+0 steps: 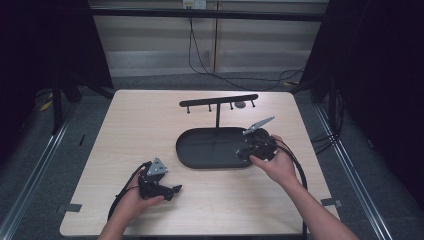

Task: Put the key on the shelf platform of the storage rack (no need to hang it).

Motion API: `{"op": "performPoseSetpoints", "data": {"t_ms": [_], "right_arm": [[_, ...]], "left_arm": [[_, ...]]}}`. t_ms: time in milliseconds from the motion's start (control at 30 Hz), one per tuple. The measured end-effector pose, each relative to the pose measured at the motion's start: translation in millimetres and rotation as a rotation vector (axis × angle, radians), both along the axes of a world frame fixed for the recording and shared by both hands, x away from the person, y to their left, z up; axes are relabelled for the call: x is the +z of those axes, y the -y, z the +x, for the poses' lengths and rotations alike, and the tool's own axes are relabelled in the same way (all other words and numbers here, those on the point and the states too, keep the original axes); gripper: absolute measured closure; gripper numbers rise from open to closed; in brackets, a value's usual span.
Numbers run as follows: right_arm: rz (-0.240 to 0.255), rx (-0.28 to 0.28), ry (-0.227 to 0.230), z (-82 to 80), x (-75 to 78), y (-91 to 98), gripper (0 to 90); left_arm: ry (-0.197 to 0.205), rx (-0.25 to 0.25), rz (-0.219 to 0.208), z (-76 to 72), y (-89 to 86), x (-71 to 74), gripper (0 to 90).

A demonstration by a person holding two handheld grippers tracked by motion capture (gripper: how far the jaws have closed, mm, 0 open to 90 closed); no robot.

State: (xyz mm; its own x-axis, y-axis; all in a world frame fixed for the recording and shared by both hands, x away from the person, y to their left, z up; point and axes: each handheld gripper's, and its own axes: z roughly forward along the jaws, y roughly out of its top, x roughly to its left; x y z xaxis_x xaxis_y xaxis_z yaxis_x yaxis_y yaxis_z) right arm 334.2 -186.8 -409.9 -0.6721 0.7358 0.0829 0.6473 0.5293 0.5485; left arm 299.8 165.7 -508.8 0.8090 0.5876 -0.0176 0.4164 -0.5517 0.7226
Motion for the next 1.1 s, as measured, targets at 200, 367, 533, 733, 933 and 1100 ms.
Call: {"op": "performPoseSetpoints", "data": {"t_ms": [200,367,533,733,933,1100], "right_arm": [[0.001,-0.002,0.004,2.5,-0.1,-3.0,73.2],[-0.003,-0.006,0.009,4.7,-1.1,-4.2,73.2],[-0.007,-0.009,0.008,6.4,-2.3,-4.5,73.2],[-0.006,-0.014,0.013,9.1,-2.7,-5.0,73.2],[-0.01,-0.019,0.017,11.5,-3.6,-6.4,73.1],[-0.014,-0.018,0.017,13.6,-5.0,-7.7,73.1]], "left_arm": [[0.0,0.001,0.001,-0.1,0.0,0.0,13.6],[0.001,0.002,0.001,-0.1,0.0,0.0,13.6],[0.0,0.002,0.001,-0.1,0.0,0.0,13.7],[-0.002,0.003,0.002,-0.3,0.0,0.0,13.6],[0.0,0.0,0.0,0.0,0.0,0.0,13.6],[-0.001,0.003,0.002,-0.2,0.0,0.0,13.6]]}}
